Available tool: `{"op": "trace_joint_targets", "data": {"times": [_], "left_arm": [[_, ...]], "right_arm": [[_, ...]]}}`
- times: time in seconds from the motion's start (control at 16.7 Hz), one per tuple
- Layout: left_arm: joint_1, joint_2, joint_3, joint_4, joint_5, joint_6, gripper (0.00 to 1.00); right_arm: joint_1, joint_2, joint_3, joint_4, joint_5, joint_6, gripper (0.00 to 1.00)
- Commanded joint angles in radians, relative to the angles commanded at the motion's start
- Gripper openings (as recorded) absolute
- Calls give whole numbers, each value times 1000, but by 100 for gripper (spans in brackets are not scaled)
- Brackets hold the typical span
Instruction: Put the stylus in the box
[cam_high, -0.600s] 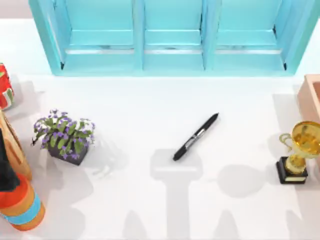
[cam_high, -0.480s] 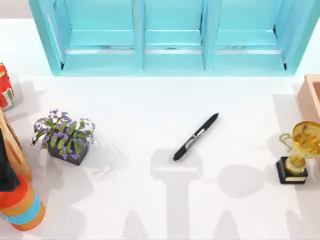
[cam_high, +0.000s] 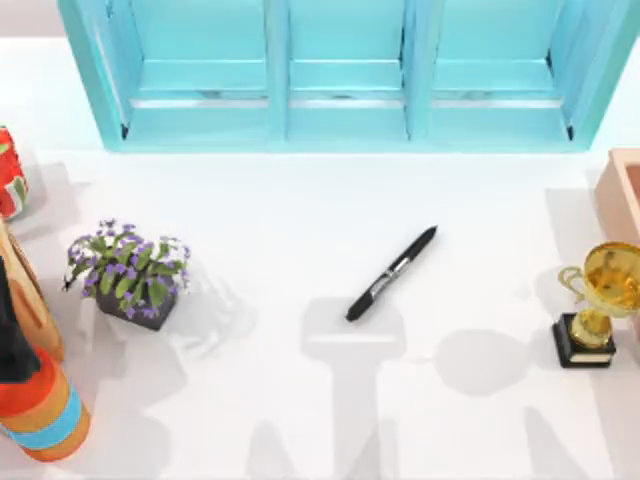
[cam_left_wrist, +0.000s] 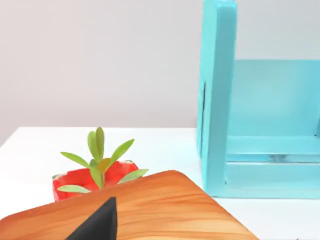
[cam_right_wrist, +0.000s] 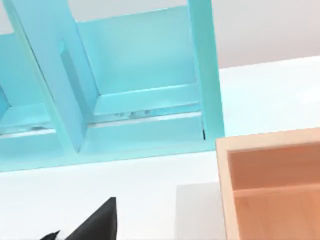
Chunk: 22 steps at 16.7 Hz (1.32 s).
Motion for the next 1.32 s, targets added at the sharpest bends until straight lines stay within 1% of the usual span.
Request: {"op": "trace_joint_targets", "data": {"times": [0.24,0.9,1.14,1.32], "left_arm": [[0,0,0,0,0,0,100],[0,0,0,0,0,0,100],[0,0,0,0,0,0,100],[0,0,0,0,0,0,100]], "right_arm": [[85,332,285,-172,0,191,100],[349,1382,1177,-725,-9,803,100],[419,1683,1428,-878,-14,972,100],[452,1830,1554,-953,-18,1055,100]]}}
